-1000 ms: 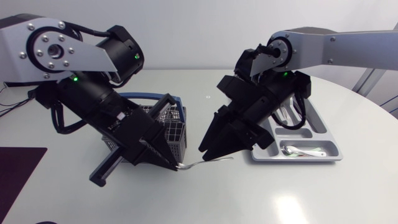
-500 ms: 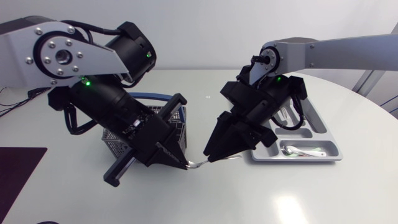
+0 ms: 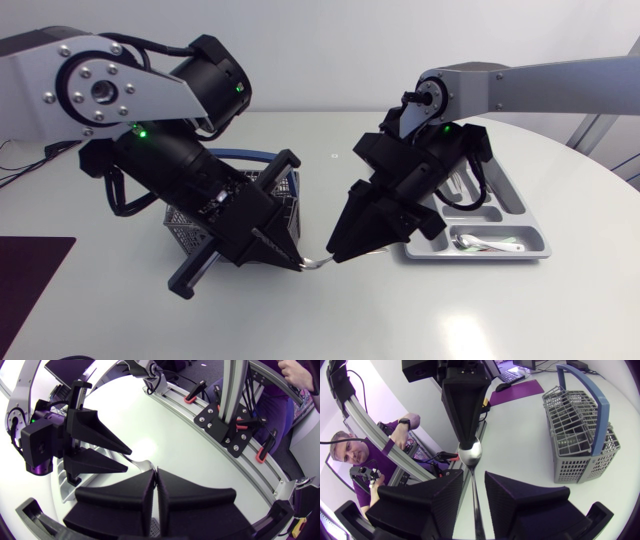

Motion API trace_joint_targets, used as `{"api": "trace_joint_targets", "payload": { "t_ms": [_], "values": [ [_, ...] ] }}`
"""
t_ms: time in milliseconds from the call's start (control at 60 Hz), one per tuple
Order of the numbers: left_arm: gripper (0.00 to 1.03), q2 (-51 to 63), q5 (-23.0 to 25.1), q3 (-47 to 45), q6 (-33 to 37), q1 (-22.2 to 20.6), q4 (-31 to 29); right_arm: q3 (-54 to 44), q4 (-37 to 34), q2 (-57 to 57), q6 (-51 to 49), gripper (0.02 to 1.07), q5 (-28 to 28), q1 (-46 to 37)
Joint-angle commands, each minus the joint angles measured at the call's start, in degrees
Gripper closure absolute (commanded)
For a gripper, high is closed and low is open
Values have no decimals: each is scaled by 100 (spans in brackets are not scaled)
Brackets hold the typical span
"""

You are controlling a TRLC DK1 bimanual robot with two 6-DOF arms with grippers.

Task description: Unload the cutlery basket into the drawer organizer.

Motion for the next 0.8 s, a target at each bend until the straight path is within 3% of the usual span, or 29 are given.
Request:
{"api": "trace_joint_targets", "payload": {
  "t_ms": [0,233,450,617,733,783],
  "values": [
    [100,1,-31,-144,-53,-9,52,-191,-75,105,-195,71,-67,50],
    [100,36,-31,-100,-79,-18,69,-332,-40,87,-221,72,-58,50],
    [100,53,-31,-82,-132,-45,78,-341,-13,61,-239,80,-67,85],
    [100,53,-31,-109,-132,-45,78,-323,-5,61,-239,89,-67,138],
    [100,45,-31,-144,-132,-62,78,-341,13,61,-230,102,-67,182],
    [100,45,-31,-153,-132,-62,78,-358,13,52,-230,102,-58,190]
  ]
}}
